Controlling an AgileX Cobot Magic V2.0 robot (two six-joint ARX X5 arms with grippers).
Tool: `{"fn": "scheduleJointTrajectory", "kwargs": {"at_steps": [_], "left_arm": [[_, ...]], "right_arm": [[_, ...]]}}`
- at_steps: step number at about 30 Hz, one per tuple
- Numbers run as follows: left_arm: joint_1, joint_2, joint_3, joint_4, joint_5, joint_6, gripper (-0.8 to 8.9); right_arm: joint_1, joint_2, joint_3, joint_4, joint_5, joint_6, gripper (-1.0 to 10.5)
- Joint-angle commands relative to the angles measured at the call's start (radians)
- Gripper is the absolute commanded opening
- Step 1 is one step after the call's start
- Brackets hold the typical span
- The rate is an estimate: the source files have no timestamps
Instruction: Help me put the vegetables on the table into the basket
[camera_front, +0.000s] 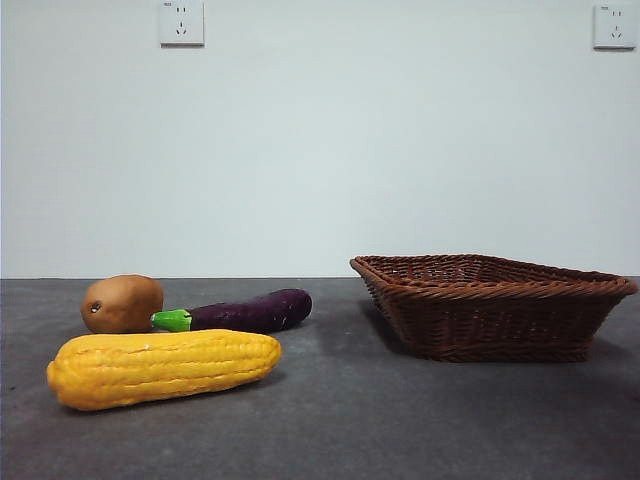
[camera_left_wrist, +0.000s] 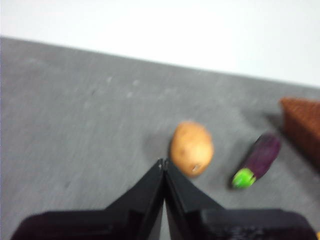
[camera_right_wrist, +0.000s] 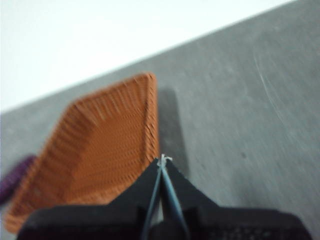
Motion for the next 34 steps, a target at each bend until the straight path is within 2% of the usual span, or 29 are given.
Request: {"fn": "scheduleJointTrajectory", "kwargs": {"at_steps": [1, 8, 15, 20, 23, 30, 34], "left_arm": [[0.002, 0.016, 0.034, 0.016, 0.032, -0.034, -0.05], [0.002, 0.146, 0.152, 0.037, 0.115, -0.057, -0.05], [0.002, 0.374, 0.304, 0.034, 0.235, -0.056, -0.04], [0.002, 0.547, 0.401, 0.029, 0.389, -0.054, -0.03], [0.002, 0.653, 0.441, 0.030, 0.468, -0.051, -0.03], [0.000, 0.882, 0.459, 0.013, 0.479, -0.056, -0.03], [-0.005, 0.988, 0.459, 0.031, 0.600, -0.055, -0.03]], "right_arm": [[0.000, 0.016, 0.043, 0.014, -0.014, 0.048, -0.2], [0.000, 0.179, 0.178, 0.014, -0.047, 0.051, -0.2], [0.000, 0.445, 0.348, 0.003, -0.190, 0.029, -0.2], [0.000, 0.643, 0.508, -0.101, -0.285, -0.014, -0.2], [0.000, 0.756, 0.612, -0.205, -0.299, -0.037, -0.2], [0.000, 0.964, 0.789, -0.335, -0.278, -0.035, -0.1], [0.000, 1.062, 0.857, -0.383, -0.343, -0.077, 0.1]]}}
